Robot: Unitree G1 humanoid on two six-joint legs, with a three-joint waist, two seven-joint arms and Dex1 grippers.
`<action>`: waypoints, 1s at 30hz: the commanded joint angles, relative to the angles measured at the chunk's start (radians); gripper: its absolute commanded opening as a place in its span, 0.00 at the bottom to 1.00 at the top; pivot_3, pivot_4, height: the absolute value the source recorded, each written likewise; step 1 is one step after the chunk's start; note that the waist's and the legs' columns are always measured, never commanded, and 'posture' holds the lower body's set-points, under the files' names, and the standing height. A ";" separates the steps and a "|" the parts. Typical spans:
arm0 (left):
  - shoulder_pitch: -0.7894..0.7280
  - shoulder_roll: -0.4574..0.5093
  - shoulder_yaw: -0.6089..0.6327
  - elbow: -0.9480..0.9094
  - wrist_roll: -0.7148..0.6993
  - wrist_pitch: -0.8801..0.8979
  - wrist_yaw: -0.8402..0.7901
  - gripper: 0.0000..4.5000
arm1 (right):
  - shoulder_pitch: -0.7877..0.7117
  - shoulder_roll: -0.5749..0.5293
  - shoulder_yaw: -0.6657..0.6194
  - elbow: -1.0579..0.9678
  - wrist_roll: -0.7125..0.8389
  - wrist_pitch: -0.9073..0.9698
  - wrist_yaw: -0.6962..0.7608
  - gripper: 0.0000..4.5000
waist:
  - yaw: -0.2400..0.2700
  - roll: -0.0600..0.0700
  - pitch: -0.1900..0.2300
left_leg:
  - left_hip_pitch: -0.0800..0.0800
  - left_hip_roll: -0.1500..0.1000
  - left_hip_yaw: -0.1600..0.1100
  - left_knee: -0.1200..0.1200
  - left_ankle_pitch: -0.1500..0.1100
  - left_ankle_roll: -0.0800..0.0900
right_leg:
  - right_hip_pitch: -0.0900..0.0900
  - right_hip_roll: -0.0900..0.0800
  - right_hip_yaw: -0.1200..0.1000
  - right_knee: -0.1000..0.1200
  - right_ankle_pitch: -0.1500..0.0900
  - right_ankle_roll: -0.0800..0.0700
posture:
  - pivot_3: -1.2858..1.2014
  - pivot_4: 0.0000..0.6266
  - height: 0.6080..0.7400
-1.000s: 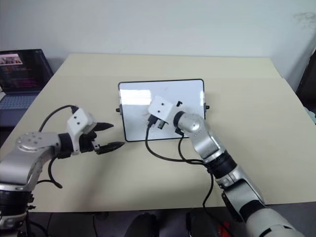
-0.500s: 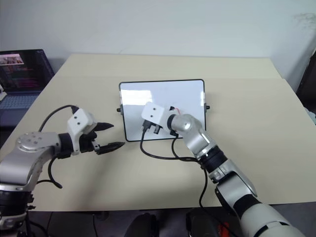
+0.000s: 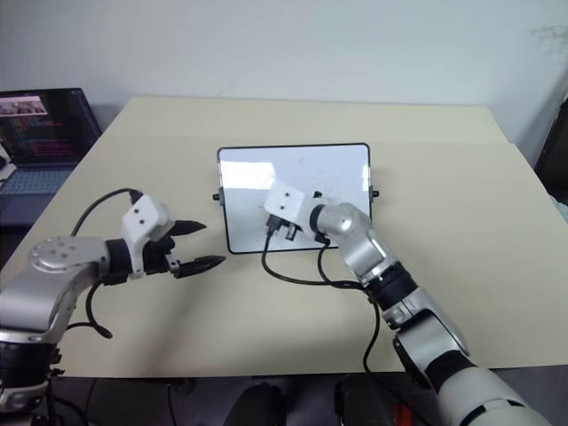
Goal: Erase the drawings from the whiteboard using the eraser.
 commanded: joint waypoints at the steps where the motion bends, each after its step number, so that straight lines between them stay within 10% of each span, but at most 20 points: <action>1: -0.027 -0.004 0.012 -0.006 -0.012 -0.010 -0.005 1.00 | -0.019 0.008 -0.045 0.010 -0.008 0.004 -0.070 0.26 | 0.000 0.000 0.000 | 0.000 0.000 0.000 0.000 0.000 0.000 | 0.000 0.000 0.000 0.000 0.000 0.000 | 0.52 0.24 1.00; 30: -0.031 -0.004 0.015 -0.017 -0.017 0.004 -0.026 1.00 | -0.071 0.018 0.003 0.049 -0.035 -0.054 -0.087 0.26 | -0.001 0.000 0.000 | 0.000 0.000 0.000 0.000 0.000 0.000 | -0.001 0.001 0.000 0.000 0.000 -0.001 | 0.52 0.24 1.00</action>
